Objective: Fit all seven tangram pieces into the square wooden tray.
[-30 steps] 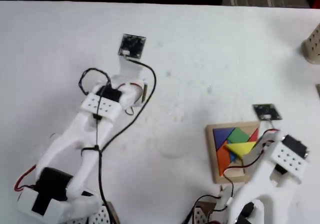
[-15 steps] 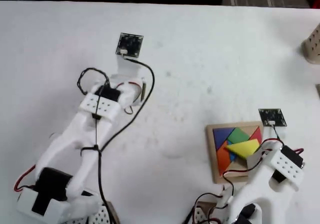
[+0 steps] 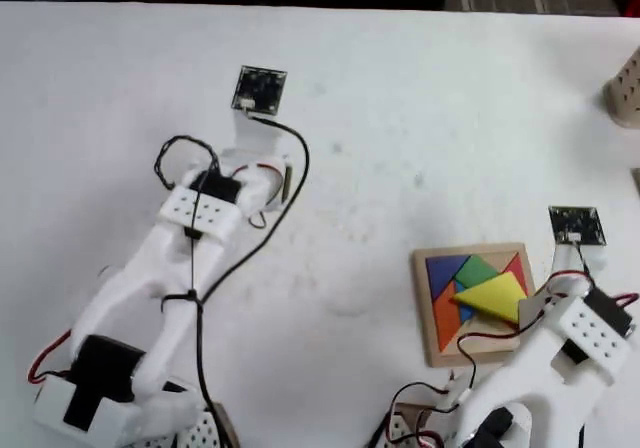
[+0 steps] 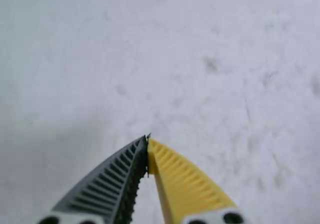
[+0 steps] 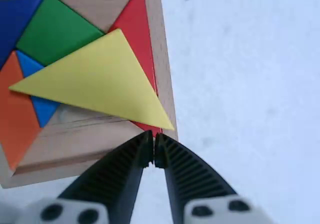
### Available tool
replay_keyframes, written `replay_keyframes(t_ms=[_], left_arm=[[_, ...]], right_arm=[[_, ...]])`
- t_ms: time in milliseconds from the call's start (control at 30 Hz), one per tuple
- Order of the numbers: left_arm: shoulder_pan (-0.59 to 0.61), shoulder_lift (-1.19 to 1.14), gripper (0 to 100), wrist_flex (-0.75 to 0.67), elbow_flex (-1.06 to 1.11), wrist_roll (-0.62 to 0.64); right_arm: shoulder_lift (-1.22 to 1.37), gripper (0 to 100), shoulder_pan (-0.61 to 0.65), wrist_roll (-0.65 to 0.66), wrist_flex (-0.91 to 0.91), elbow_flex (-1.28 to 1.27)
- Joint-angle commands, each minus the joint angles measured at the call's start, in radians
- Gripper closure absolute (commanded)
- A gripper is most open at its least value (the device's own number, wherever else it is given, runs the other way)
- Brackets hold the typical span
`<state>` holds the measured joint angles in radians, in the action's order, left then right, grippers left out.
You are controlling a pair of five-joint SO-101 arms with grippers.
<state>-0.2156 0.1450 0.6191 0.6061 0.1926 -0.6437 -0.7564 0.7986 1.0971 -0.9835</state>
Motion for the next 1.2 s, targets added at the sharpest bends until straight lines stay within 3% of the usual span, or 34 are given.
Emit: replay_keyframes(t_ms=[0, 167, 367, 733, 900, 1167], left_arm=[[0.012, 0.045, 98, -0.025, -0.008, 0.006], [0.030, 0.045, 98, -0.025, -0.008, 0.011], [0.087, 0.045, 98, -0.025, -0.008, 0.011], [0.104, 0.044, 98, -0.025, -0.006, 0.005], [0.104, 0.044, 98, -0.025, -0.006, 0.005], [0.104, 0.044, 98, -0.025, -0.006, 0.005]], right_arm=[[-0.041, 98.1, 0.012, -0.066, 0.113, 0.153], [-0.005, 98.1, 0.136, -0.216, 0.074, 0.215], [0.191, 98.1, 0.240, -0.322, -0.122, 0.241], [0.664, 98.1, 0.239, -0.278, -0.154, 0.427], [0.598, 98.1, 0.243, -0.229, -0.154, 0.310], [0.222, 98.1, 0.305, -0.224, -0.151, 0.017]])
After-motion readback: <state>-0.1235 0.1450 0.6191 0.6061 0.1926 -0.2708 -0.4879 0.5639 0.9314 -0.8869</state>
